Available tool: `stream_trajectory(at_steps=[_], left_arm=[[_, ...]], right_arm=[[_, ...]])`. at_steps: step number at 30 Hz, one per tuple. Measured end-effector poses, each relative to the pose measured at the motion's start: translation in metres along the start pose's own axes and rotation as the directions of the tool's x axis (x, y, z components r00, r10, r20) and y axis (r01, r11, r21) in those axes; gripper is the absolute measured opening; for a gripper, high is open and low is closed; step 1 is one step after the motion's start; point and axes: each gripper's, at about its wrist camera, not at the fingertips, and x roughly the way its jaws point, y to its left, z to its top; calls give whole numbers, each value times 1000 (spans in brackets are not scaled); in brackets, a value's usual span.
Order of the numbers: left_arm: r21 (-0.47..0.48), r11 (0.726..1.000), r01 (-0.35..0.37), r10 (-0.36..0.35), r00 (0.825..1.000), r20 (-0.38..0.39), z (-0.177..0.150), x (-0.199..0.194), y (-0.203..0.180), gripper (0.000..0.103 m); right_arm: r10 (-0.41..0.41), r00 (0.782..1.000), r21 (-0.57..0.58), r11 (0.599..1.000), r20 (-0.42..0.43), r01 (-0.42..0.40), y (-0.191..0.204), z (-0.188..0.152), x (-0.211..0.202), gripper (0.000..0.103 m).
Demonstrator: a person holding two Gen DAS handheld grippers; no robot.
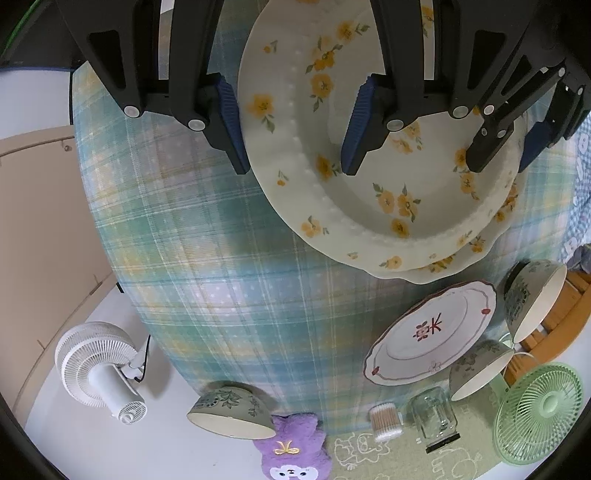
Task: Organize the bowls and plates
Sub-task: 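Open both grippers and withdraw them from the plate stack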
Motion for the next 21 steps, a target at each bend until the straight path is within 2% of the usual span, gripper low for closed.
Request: stream_trajectory(at_steps=[13, 15, 16, 17, 21], left_arm=[[73, 997, -12, 13, 1000, -21, -1, -1, -4, 66], [84, 996, -19, 20, 1000, -18, -2, -5, -3, 73], [93, 995, -32, 32, 999, 2, -3, -8, -3, 80], [100, 994, -39, 37, 999, 17, -3, -11, -3, 82], [109, 993, -34, 32, 999, 19, -5, -12, 0, 82]], right_arm=[[13, 1000, 1, 1000, 6, -13, 0, -2, -9, 54], [19, 1000, 10, 1000, 13, -19, -1, -3, -12, 54], [25, 1000, 14, 1000, 19, -25, -1, -4, -14, 54], [26, 999, 13, 1000, 20, -26, -1, -5, -15, 54], [33, 999, 4, 999, 15, -33, 4, -8, -14, 51]])
